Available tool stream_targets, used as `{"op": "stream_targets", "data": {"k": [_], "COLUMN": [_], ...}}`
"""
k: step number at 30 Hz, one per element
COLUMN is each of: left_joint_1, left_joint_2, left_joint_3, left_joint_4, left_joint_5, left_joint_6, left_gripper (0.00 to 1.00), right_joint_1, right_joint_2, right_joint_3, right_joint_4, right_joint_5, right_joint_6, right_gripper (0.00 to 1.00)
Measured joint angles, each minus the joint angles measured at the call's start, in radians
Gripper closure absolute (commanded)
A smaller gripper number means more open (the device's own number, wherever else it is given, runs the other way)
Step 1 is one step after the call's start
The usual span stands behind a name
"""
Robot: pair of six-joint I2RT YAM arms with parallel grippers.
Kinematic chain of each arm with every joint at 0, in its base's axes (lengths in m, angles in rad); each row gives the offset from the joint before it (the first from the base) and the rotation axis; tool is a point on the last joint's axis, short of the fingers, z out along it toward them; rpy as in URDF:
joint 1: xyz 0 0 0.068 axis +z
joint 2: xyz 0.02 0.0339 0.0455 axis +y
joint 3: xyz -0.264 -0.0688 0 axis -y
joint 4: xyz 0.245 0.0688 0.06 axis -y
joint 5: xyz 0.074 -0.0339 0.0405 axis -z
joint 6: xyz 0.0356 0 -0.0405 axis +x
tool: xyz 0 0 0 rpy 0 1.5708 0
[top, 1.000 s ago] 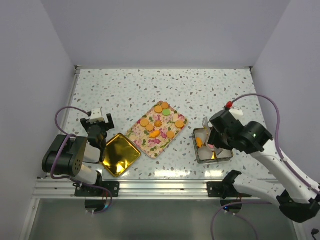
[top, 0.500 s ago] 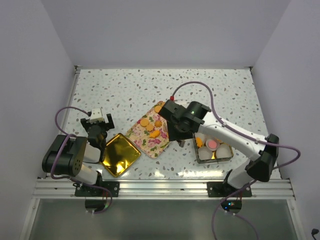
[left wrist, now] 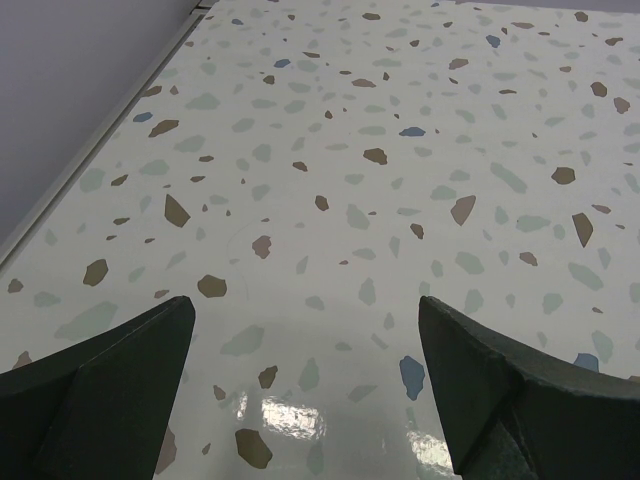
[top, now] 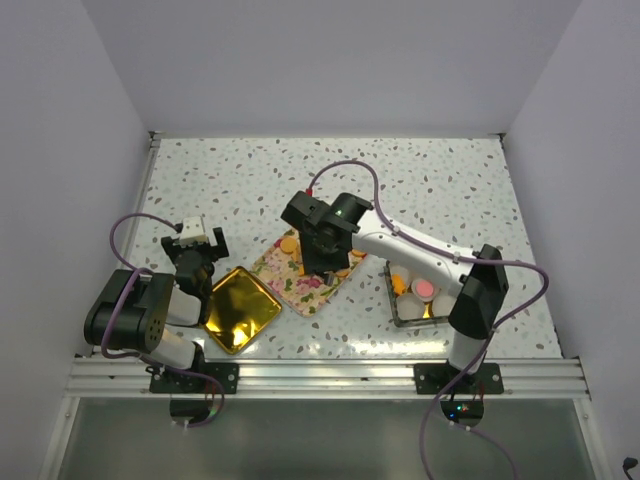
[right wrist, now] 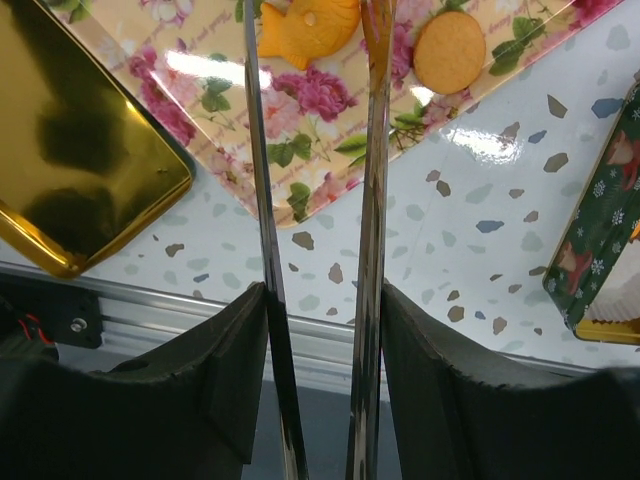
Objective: Pack the cookies
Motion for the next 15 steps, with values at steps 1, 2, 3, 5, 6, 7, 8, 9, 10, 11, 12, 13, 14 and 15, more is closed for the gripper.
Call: {"op": "stream_targets", "data": {"k": [1, 2, 3, 5, 6, 7, 8, 9, 10, 11, 12, 13, 14, 15], "left_joint_1": [0.000, 0.000, 0.000, 0.000, 0.000, 0.000, 0.000, 0.000, 0.000, 0.000, 0.000, 0.000, 0.000, 0.000], "left_joint_2": [0.000, 0.000, 0.000, 0.000, 0.000, 0.000, 0.000, 0.000, 0.000, 0.000, 0.000, 0.000, 0.000, 0.000], "left_joint_3": [0.000, 0.000, 0.000, 0.000, 0.000, 0.000, 0.000, 0.000, 0.000, 0.000, 0.000, 0.000, 0.000, 0.000], "left_joint_4": [0.000, 0.000, 0.000, 0.000, 0.000, 0.000, 0.000, 0.000, 0.000, 0.000, 0.000, 0.000, 0.000, 0.000], "left_joint_5": [0.000, 0.000, 0.000, 0.000, 0.000, 0.000, 0.000, 0.000, 0.000, 0.000, 0.000, 0.000, 0.000, 0.000], "left_joint_6": [0.000, 0.000, 0.000, 0.000, 0.000, 0.000, 0.000, 0.000, 0.000, 0.000, 0.000, 0.000, 0.000, 0.000], "left_gripper": [0.00, 0.00, 0.00, 0.00, 0.00, 0.00, 0.00, 0.00, 0.00, 0.00, 0.00, 0.00, 0.00, 0.00], "right_joint_1": [0.000, 0.000, 0.000, 0.002, 0.003, 0.005, 0.007, 0.012, 0.018, 0.027, 0.038, 0.052, 0.066, 0.080], "right_joint_2": [0.005, 0.009, 0.011, 0.011, 0.011, 0.011, 0.011, 0.011, 0.011, 0.011, 0.011, 0.011, 0.011, 0.011], "right_joint_3": [0.002, 0.002, 0.002, 0.002, 0.002, -0.001, -0.004, -0.009, -0.013, -0.017, -0.021, -0.023, -0.024, -0.024], "right_joint_4": [-0.001, -0.003, -0.007, -0.014, -0.015, -0.015, -0.016, -0.017, -0.021, -0.023, -0.026, -0.030, -0.032, -0.036], "right_joint_5": [0.000, 0.000, 0.000, 0.000, 0.000, 0.000, 0.000, 0.000, 0.000, 0.001, 0.001, 0.001, 0.002, 0.002], "right_joint_6": [0.000, 0.001, 0.001, 0.005, 0.006, 0.009, 0.010, 0.012, 0.015, 0.018, 0.022, 0.027, 0.032, 0.037], "right_gripper": [0.50, 0.50, 0.50, 0.51, 0.51, 0.51, 0.51, 0.51, 0.51, 0.51, 0.51, 0.51, 0.51, 0.51]}}
